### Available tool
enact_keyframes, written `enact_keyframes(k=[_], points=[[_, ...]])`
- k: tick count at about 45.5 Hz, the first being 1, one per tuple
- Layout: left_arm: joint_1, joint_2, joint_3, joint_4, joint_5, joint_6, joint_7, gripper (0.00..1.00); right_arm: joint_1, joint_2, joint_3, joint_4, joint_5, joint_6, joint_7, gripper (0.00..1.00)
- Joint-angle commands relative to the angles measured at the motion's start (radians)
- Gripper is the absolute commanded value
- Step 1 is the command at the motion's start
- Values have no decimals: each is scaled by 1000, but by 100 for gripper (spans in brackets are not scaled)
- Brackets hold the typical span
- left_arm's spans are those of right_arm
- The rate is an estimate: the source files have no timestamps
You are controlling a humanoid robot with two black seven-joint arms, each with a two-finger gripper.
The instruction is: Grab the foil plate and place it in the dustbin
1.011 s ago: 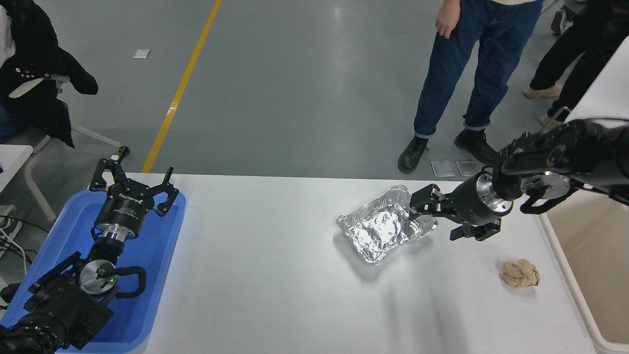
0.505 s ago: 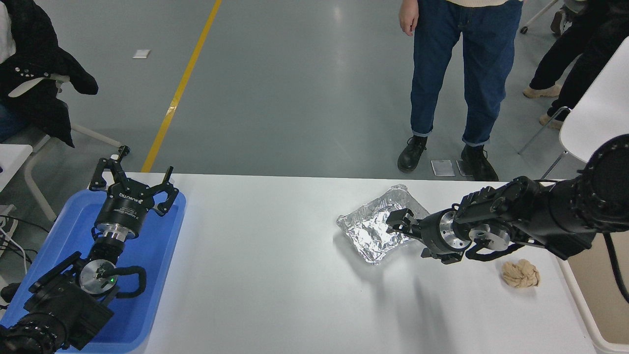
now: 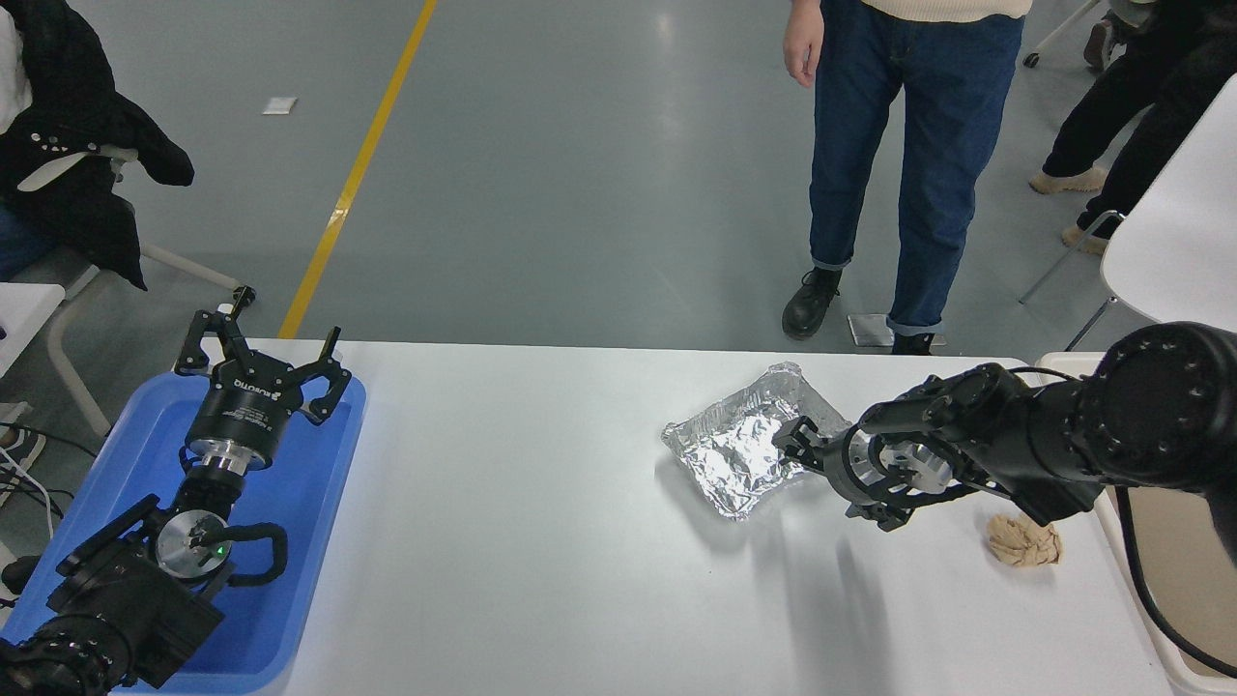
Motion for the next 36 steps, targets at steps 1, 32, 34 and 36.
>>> enact_keyframes(k=[1, 32, 34, 36], points=[[0, 0, 0, 0, 0, 0, 0, 100, -49, 31, 80, -92, 2, -5, -33, 100], [0, 0, 0, 0, 0, 0, 0, 100, -167, 31, 175, -219, -195, -114, -31, 95], [0, 0, 0, 0, 0, 0, 0, 100, -177, 31, 183, -227, -196, -114, -31, 94], [0, 0, 0, 0, 0, 0, 0, 100, -186, 31, 186, -231, -198, -114, -33, 94]])
